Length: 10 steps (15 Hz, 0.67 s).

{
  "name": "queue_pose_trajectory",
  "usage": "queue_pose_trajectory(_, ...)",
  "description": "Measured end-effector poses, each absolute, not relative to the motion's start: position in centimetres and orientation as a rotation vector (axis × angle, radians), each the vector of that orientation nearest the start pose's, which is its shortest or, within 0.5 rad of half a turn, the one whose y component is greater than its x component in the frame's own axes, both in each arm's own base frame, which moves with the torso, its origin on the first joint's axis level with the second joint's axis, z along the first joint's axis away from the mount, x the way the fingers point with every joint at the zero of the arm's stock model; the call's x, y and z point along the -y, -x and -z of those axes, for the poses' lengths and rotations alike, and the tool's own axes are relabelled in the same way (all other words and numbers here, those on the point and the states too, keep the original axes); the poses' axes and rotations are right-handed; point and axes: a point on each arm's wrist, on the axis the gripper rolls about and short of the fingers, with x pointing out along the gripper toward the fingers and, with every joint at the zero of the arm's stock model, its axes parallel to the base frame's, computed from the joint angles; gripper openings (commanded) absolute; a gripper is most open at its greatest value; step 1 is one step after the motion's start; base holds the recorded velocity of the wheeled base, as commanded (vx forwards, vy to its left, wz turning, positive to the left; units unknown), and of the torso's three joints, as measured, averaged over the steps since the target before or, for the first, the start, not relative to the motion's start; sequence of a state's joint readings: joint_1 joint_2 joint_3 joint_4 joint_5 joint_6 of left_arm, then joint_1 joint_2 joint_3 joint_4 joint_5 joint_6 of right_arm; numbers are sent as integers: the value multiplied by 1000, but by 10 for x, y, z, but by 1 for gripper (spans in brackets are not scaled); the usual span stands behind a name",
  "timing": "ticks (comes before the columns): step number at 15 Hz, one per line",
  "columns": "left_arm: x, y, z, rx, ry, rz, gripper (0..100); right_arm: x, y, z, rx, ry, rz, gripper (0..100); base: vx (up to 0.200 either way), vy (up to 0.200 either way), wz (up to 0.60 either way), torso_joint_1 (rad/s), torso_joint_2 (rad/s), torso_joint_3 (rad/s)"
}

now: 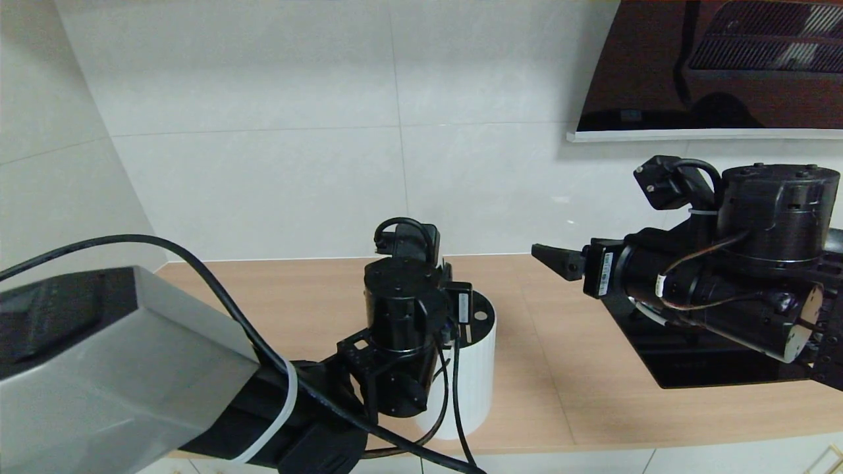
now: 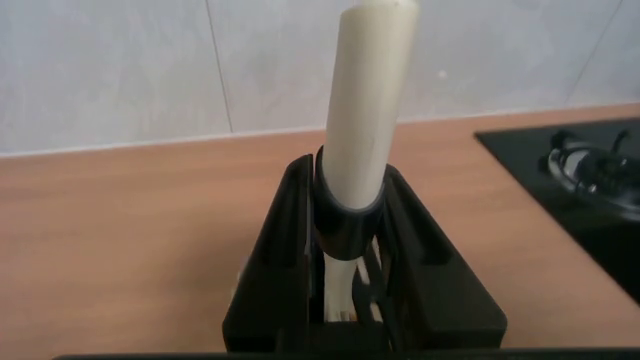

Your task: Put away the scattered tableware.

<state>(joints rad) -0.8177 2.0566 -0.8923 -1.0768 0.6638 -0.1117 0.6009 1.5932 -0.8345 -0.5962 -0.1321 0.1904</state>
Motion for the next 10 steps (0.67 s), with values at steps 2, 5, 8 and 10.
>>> queue_pose_trajectory(2,265,-268,-118,-90,37,151,0,-160,-238,-217,-200,-127,-451,100,0,0,0,0,0,0)
queue_pose_trajectory(5,267,-269,-111,-103,27,150,0,-160,-239,-216,-204,-125,-449,100,0,0,0,0,0,0)
queue_pose_trajectory(8,267,-269,-108,-111,20,148,0,-160,-239,-215,-205,-124,-449,100,0,0,0,0,0,0)
queue_pose_trajectory(10,267,-269,-108,-111,20,148,100,-161,-239,-215,-205,-124,-450,100,0,0,0,0,0,0)
